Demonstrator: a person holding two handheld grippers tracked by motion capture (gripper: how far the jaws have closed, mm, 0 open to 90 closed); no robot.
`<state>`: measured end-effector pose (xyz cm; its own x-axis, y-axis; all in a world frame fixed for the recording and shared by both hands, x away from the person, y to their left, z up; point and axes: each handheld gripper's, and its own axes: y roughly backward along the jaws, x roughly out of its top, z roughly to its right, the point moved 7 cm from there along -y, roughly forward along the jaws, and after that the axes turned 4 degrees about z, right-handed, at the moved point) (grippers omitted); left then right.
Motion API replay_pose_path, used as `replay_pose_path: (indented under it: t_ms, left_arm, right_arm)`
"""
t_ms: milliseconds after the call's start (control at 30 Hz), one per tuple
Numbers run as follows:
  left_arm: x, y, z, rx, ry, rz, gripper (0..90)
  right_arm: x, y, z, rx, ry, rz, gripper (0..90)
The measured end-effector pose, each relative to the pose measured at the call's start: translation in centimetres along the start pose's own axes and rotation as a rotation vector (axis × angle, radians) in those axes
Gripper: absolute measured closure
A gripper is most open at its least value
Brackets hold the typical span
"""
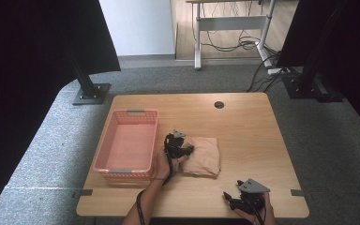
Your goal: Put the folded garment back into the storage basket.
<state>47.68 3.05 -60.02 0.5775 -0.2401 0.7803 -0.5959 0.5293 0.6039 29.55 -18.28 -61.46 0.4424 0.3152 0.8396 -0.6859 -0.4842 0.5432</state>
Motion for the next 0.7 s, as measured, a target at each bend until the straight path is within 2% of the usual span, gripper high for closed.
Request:
replay_pose_path:
  t_ms: [100,133,267,700]
  left_arm:
    - [-0.1,0.1,-0.1,-0.014,0.033,0.012,64.4]
    - [-0.1,0.1,-0.1,-0.013,0.043,0.017,67.7]
    - [-0.3,0.2,0.1,0.002,0.058,0.044,70.8]
    - [0.4,1.2,0.7,0.037,0.023,0.075,73.1]
  right_arm:
    - [0.0,0.0,0.0,0.004,0.002,0.0,26.1]
    - [0.0,0.0,0.0,0.005,0.004,0.0,26.2]
    - [0.0,0.0,0.0,0.006,0.006,0.002,26.1]
    - [0.0,0.0,0.1,0.009,0.008,0.004,26.3]
